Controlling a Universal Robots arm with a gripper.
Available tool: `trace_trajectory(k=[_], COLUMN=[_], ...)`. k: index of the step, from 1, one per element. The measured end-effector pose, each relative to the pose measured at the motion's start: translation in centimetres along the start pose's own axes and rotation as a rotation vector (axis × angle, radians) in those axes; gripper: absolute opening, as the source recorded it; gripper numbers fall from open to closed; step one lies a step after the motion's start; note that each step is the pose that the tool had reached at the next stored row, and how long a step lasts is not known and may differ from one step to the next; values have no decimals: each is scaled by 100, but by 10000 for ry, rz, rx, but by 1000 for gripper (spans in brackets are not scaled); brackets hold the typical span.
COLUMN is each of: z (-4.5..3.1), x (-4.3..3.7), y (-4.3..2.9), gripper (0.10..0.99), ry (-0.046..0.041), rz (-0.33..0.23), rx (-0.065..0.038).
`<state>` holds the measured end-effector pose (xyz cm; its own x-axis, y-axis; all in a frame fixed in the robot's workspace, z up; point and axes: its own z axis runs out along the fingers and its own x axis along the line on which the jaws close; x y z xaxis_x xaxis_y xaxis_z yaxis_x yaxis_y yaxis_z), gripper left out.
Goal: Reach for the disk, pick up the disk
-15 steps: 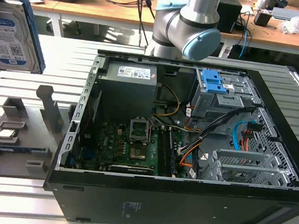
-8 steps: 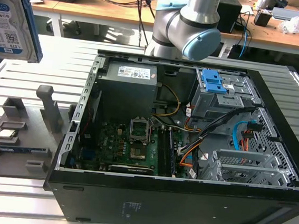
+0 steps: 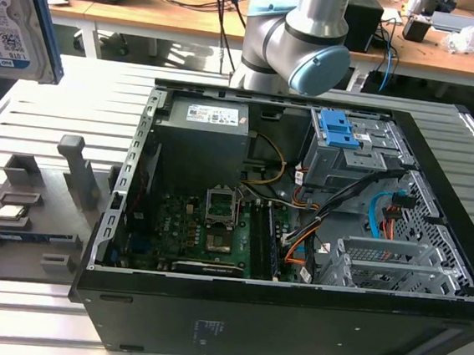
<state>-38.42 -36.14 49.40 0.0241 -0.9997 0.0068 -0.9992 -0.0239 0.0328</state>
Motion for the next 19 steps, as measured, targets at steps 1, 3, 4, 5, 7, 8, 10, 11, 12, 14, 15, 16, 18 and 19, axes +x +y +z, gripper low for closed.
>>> trace_trajectory(k=[1,3,4,5,7,8,10,11,12,14,15,16,18,19], z=[-1,-1,-2,-2,-2,-2,-3,-2,-4,-7,-8,-9,-12,-13], x=[0,0,0,0,0,0,-4,-4,-5,-4,-2,-1,1,1], y=[0,0,0,0,0,0,-10,-21,-52,-135,-186,-227,-310,-335], gripper=[365,365,365,365,365,365,365,365,365,365,365,365,365,365], ry=[0,-1,0,0,0,0,0,0,0,0,0,0,0,0], rz=[0,0,0,0,0,0,-1,-3,0,0,-1,-2,-1,0], rx=[0,-2,-4,-5,-7,-8,-8,-7,-7,-8,-6,-7,-8,-7])
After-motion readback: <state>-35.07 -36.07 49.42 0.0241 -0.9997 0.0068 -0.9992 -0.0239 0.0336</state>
